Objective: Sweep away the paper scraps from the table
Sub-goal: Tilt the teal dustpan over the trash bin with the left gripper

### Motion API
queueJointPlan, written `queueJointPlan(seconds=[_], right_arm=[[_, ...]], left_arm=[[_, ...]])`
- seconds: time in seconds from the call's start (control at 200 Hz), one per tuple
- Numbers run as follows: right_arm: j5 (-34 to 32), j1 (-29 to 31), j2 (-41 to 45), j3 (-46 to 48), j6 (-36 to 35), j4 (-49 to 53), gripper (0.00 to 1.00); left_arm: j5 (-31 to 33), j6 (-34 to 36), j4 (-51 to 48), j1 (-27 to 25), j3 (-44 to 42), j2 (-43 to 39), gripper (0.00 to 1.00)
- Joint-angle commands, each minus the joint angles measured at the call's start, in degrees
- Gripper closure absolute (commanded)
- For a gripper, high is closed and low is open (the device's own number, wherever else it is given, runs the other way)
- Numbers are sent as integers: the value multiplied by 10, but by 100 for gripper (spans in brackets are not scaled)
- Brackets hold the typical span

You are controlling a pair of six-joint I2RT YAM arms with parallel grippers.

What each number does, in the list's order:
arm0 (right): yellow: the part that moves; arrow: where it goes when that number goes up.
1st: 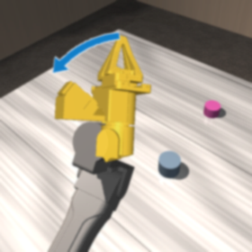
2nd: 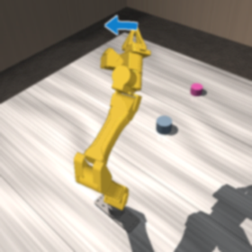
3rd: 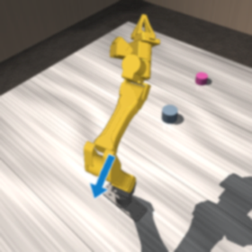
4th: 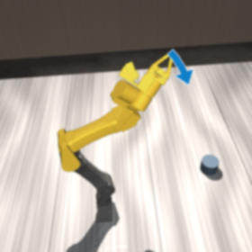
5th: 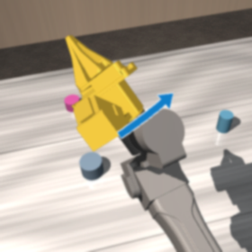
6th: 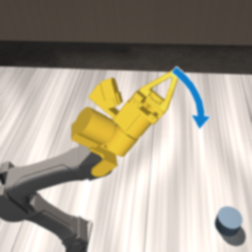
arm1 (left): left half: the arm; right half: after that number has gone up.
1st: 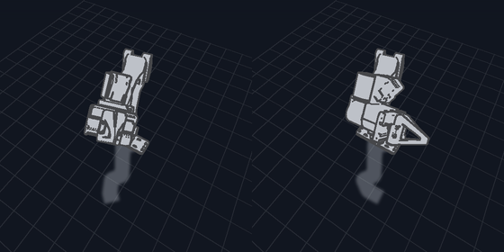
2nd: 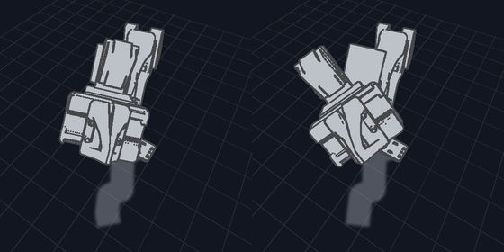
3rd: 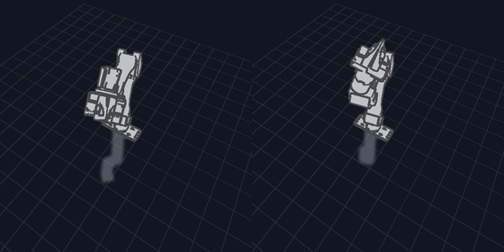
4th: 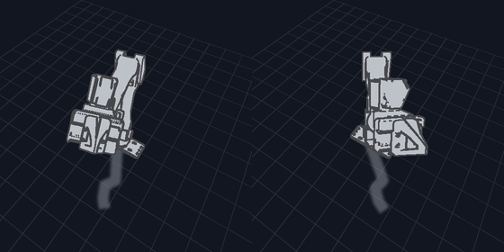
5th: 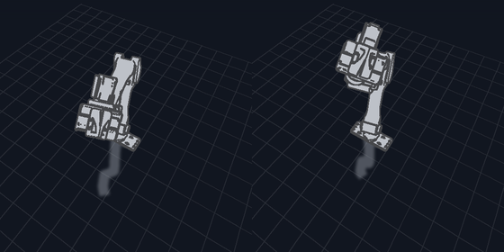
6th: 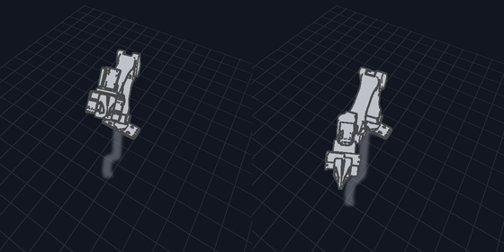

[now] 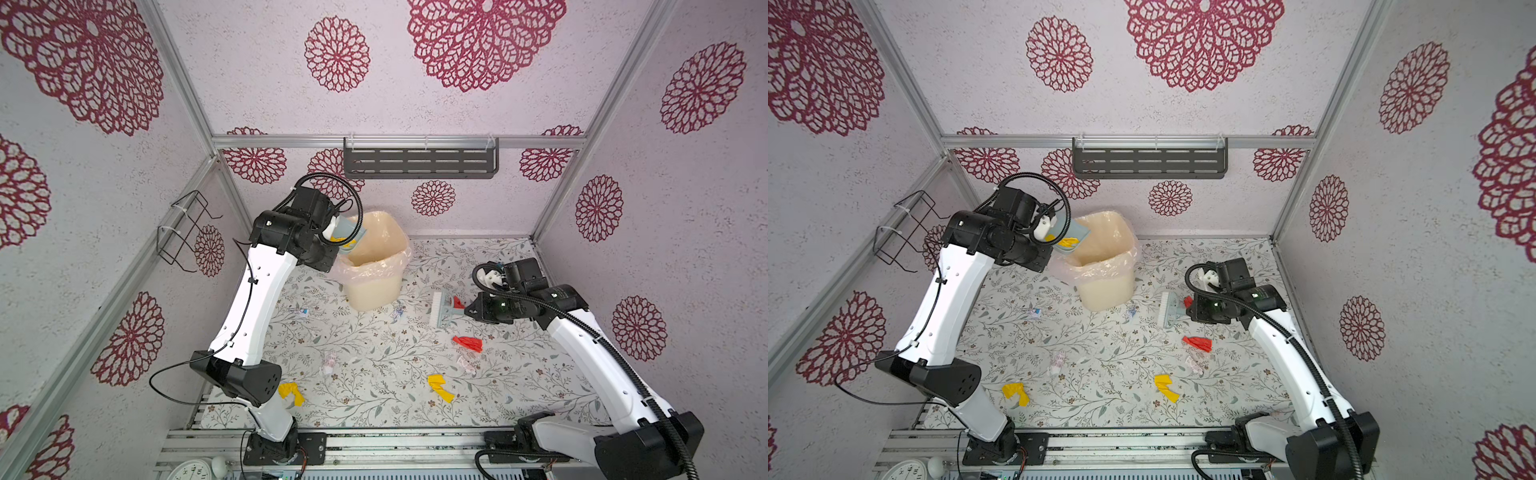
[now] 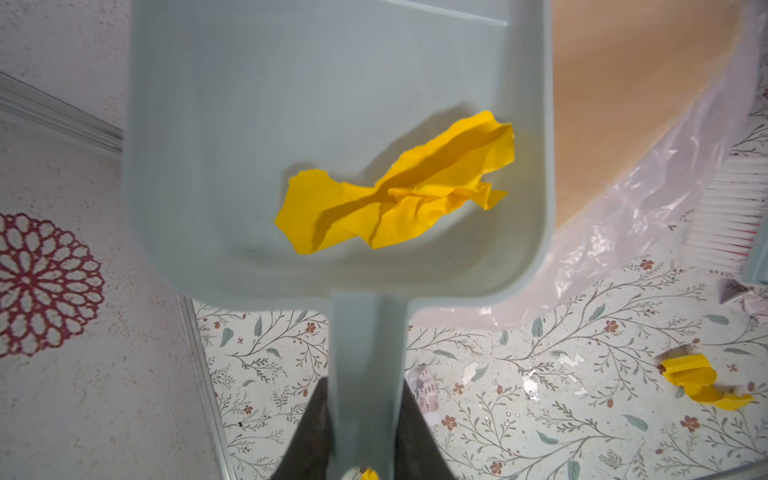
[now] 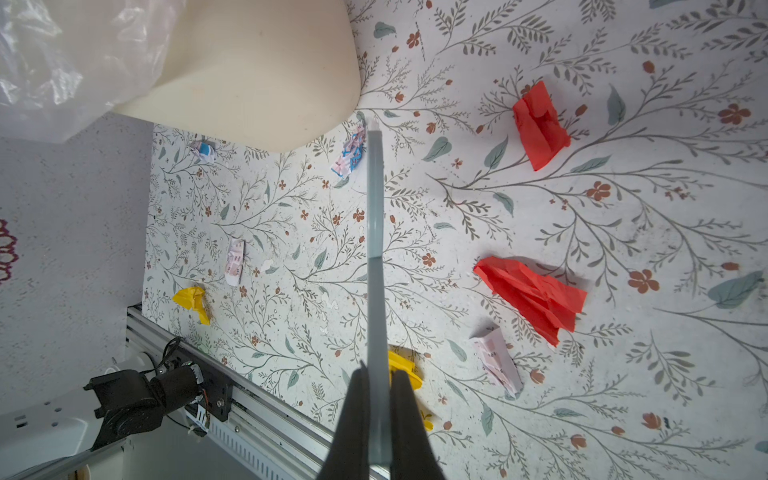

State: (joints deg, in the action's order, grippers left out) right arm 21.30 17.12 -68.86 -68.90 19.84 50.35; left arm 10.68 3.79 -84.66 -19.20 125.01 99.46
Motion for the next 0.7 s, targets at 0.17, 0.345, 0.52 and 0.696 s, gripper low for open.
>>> queueJointPlan(seconds=[0.17, 0.345, 0.52, 0.696], right_arm=[[11, -3, -3, -19, -12, 11, 100], [15, -2, -11, -22, -16, 11, 100], [15, -3, -14, -32, -23, 22, 100], [9, -3, -19, -47, -37, 40, 100]], left_arm=[[134, 66, 14, -42, 8, 21, 100], [194, 101, 33, -64, 6, 33, 100], [228, 131, 52, -68, 9, 46, 100], [287, 173, 75, -88, -9, 62, 100]])
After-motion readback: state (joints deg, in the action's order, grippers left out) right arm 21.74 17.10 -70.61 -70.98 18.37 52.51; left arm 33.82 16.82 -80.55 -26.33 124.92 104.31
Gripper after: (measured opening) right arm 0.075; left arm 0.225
